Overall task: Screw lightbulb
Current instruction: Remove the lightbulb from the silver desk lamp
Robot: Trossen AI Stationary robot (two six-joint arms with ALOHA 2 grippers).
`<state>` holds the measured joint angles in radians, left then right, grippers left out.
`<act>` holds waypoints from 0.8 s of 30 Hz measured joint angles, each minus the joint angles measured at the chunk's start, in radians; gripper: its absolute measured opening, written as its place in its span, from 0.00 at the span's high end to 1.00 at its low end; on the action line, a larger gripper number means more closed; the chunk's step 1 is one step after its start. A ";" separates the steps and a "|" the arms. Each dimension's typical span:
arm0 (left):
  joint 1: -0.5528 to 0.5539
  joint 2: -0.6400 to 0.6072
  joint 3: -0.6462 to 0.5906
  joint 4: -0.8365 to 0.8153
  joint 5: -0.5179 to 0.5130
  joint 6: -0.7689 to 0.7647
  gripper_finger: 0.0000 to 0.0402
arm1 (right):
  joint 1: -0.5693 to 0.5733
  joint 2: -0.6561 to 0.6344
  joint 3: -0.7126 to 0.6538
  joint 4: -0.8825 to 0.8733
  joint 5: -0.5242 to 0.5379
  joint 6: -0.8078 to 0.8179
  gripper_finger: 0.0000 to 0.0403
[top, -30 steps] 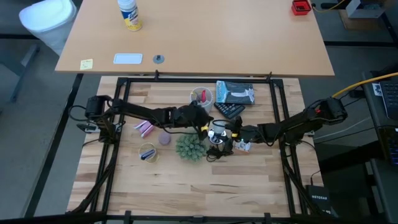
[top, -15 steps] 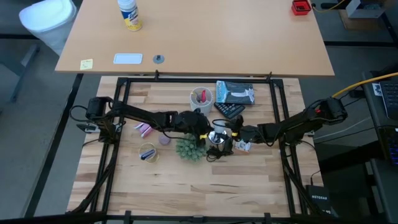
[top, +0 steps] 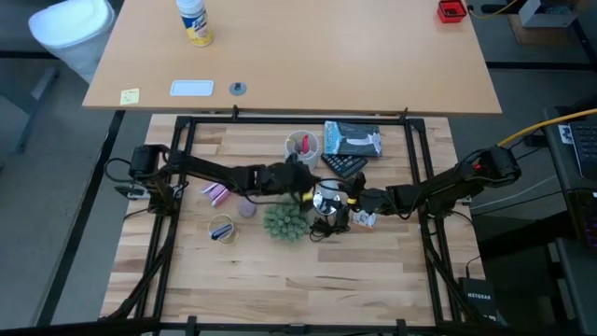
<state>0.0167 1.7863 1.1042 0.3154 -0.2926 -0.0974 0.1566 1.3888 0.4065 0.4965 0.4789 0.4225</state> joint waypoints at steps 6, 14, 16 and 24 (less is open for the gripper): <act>0.086 0.000 0.000 0.011 -0.017 -0.056 1.00 | 0.000 0.000 0.000 0.002 0.000 0.000 0.33; 0.107 0.018 0.000 -0.028 0.186 -0.082 1.00 | 0.000 0.000 0.000 0.018 0.000 0.000 0.33; 0.098 0.019 0.000 -0.049 0.188 -0.084 1.00 | 0.000 0.000 0.000 0.029 0.000 -0.001 0.33; 0.079 0.019 0.000 -0.045 0.195 -0.079 1.00 | 0.000 0.000 0.000 0.034 0.000 -0.008 0.33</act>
<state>0.0956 1.8053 1.1046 0.2700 -0.0977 -0.1761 0.1566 1.3891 0.4065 0.5301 0.4791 0.4149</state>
